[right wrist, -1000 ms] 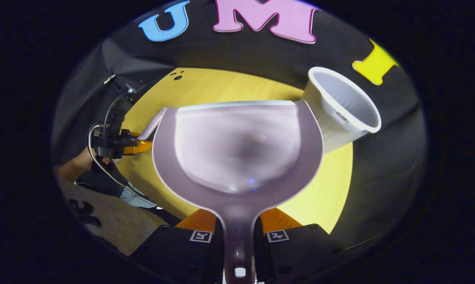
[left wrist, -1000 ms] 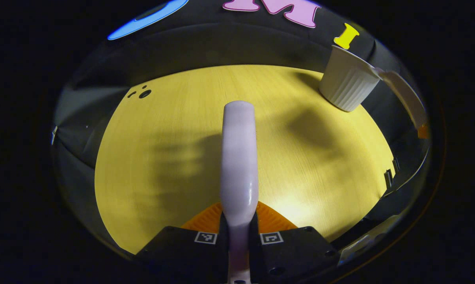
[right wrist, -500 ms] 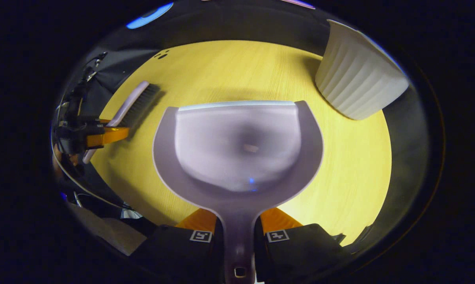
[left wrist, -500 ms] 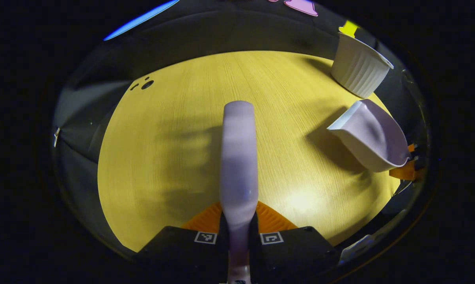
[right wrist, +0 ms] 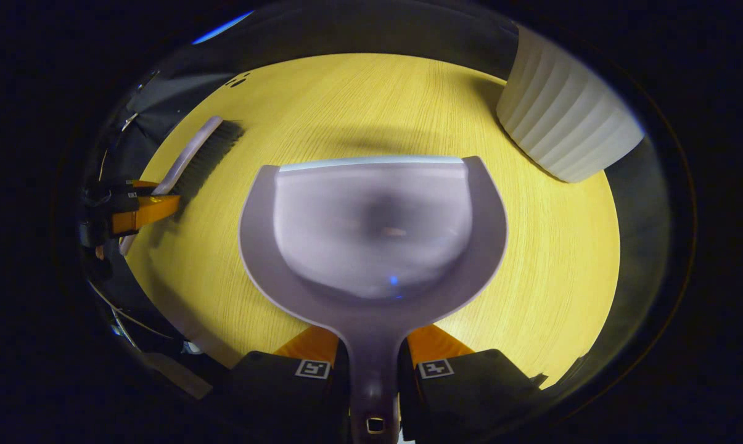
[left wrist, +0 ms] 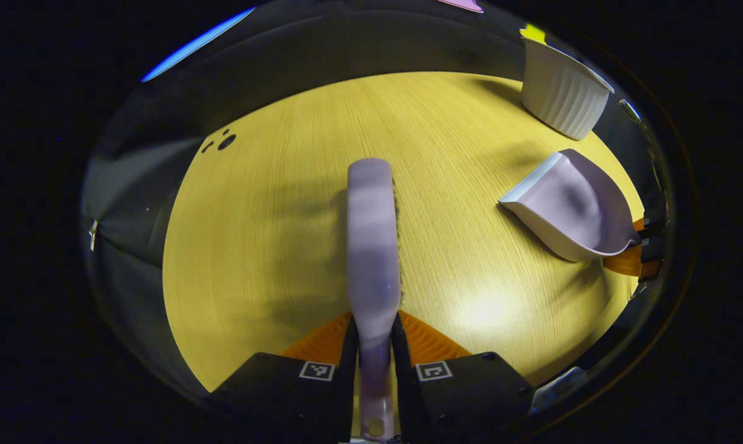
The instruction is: Pick up the small broom and dustpan from the desktop, sweep the trash into the dustpan with the broom, and then empty the trash into the garbage bin.
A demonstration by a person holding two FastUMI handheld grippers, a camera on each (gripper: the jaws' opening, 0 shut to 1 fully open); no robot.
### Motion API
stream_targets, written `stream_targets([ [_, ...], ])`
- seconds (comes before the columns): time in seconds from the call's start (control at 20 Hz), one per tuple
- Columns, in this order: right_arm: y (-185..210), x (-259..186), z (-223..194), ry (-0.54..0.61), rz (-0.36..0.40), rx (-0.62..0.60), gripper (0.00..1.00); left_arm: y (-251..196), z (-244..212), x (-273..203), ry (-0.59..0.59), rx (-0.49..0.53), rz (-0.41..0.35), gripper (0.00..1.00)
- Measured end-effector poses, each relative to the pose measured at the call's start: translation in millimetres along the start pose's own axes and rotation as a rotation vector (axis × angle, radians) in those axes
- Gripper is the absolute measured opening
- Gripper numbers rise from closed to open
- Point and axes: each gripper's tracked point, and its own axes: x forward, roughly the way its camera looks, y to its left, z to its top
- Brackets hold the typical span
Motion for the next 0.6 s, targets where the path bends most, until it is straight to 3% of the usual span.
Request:
stream_targets([
  [0.05,0,-1,1,0.002,0.002,-0.002,0.37,1,2,-1,-0.003,0.007,-0.001,0.33],
  [0.1,-1,0,1,0.008,0.003,-0.008,0.41,0,1,-1,-0.005,0.008,-0.005,0.31],
  [0.15,-1,0,1,0.017,0.007,-0.016,0.41,-1,1,-2,-0.005,0.006,-0.009,0.24],
  [0.2,1,0,2,0.018,0.022,-0.017,0.39,-1,-1,-4,-0.005,0.001,-0.011,0.32],
  [0.3,4,-6,0,0.016,0.035,-0.018,0.37,1,-3,-10,-0.008,-0.007,-0.007,0.36],
  [0.35,4,-10,-1,0.016,0.036,-0.018,0.43,3,-5,-13,-0.012,-0.01,0.0,0.29],
  [0.4,6,-14,-4,0.017,0.04,-0.021,0.42,7,-8,-18,-0.017,-0.011,0.01,0.37],
  [0.6,6,-49,-11,0.0,0.078,-0.027,0.42,14,-5,-40,-0.058,-0.014,0.033,0.37],
])
